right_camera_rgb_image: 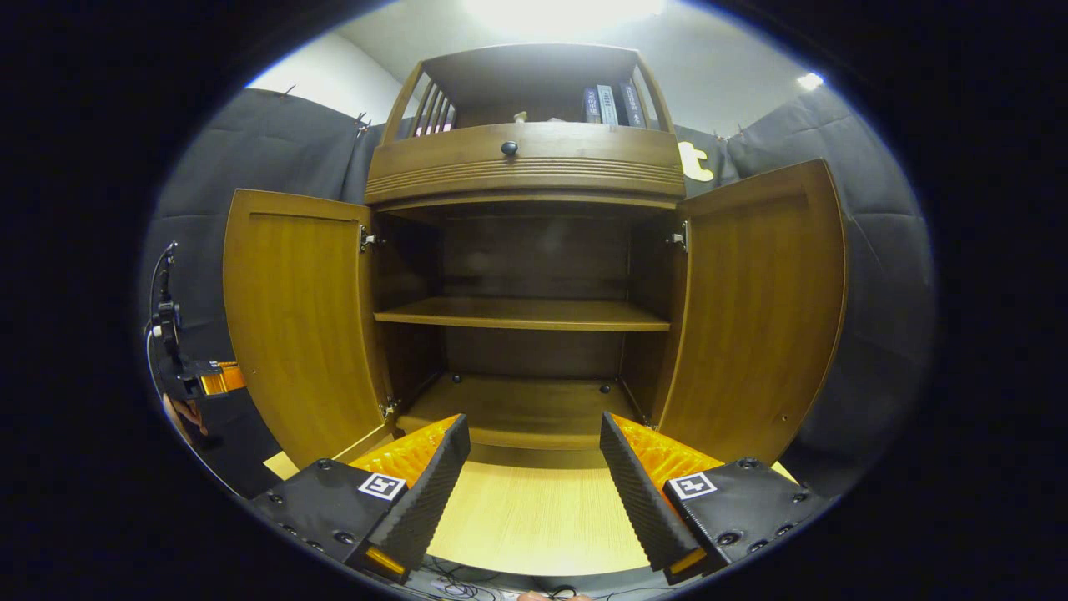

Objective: Open the right door of the double-door shoe cabinet with the right hand, and open the left door with the left hand.

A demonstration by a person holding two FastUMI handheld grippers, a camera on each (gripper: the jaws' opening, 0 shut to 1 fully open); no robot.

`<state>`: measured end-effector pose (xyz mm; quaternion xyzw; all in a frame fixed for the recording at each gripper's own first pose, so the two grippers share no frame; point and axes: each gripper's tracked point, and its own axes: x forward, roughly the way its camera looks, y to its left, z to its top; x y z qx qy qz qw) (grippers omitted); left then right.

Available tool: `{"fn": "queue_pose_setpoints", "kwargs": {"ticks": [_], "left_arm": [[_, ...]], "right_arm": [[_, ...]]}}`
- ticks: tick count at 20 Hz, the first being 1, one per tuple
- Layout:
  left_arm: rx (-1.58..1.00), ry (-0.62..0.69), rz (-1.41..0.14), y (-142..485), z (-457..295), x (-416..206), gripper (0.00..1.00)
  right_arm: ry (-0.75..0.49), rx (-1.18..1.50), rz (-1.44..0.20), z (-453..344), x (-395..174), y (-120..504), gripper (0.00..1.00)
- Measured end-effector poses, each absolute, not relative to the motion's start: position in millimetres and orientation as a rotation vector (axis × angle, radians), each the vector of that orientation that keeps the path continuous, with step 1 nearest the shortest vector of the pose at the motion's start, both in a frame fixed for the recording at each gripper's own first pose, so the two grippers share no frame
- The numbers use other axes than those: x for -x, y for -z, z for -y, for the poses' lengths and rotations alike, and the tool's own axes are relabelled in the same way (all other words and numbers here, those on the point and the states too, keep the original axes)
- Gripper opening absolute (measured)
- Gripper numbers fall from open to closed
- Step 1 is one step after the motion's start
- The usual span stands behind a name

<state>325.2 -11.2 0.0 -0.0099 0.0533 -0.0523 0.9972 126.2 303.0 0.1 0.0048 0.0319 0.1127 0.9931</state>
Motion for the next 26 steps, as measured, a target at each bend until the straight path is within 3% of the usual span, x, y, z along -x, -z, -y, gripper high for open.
{"fn": "queue_pose_setpoints", "kwargs": {"ticks": [2,6,10,17,26], "left_arm": [[0.000,0.116,-0.101,-1.9,13.9,-324.1,0.00],[-0.030,0.097,-0.095,-5.2,18.2,-315.9,0.05],[0.009,0.063,-0.075,-19.0,7.7,-307.1,0.01],[0.054,0.020,-0.014,-59.9,-6.3,-272.1,0.05],[0.092,-0.227,0.078,-135.4,-22.0,-204.6,0.04]], "right_arm": [[-0.227,-0.013,-0.066,-304.9,-127.8,-0.8,0.96],[-0.221,-0.031,-0.079,-304.0,-130.0,0.2,0.96],[-0.204,-0.033,-0.095,-296.6,-128.0,2.5,0.96],[-0.192,-0.038,-0.113,-289.0,-130.9,-2.0,0.96],[-0.213,-0.015,-0.105,-270.5,-155.4,-11.3,0.96]]}}
